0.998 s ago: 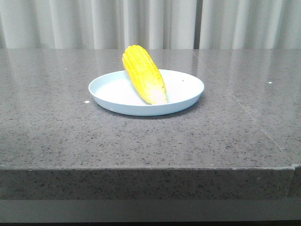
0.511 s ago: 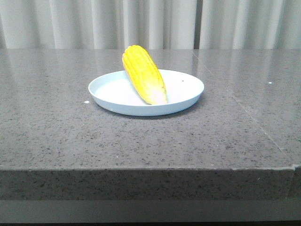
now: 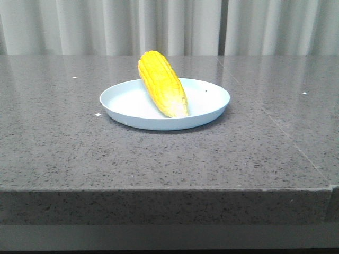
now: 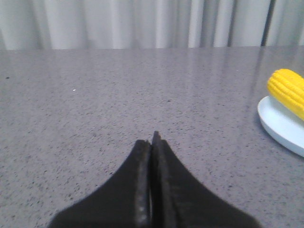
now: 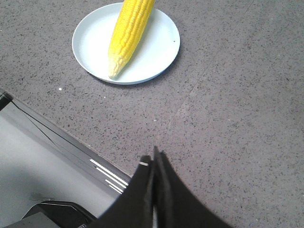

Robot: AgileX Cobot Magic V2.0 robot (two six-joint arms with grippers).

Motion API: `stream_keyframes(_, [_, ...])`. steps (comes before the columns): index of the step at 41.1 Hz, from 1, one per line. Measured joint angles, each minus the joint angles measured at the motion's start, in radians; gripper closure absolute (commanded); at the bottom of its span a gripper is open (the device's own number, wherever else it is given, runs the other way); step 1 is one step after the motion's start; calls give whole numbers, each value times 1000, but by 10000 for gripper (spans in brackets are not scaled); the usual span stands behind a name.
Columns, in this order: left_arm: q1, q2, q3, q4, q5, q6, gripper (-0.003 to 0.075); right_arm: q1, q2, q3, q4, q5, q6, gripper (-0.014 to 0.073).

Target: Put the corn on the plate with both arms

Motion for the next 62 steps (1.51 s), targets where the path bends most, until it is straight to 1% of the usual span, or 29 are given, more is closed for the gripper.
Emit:
stream_keyframes(6, [63, -100, 109, -8, -47, 0, 741, 0, 0, 0, 0, 0, 0, 652])
stream_keyframes(15, [71, -172, 217, -8, -163, 0, 741, 0, 0, 0, 0, 0, 0, 652])
stream_keyframes(22, [71, -180, 220, -8, -215, 0, 741, 0, -2, 0, 2, 0, 0, 652])
stream_keyframes(62, [71, -180, 220, -8, -223, 0, 741, 0, -2, 0, 2, 0, 0, 652])
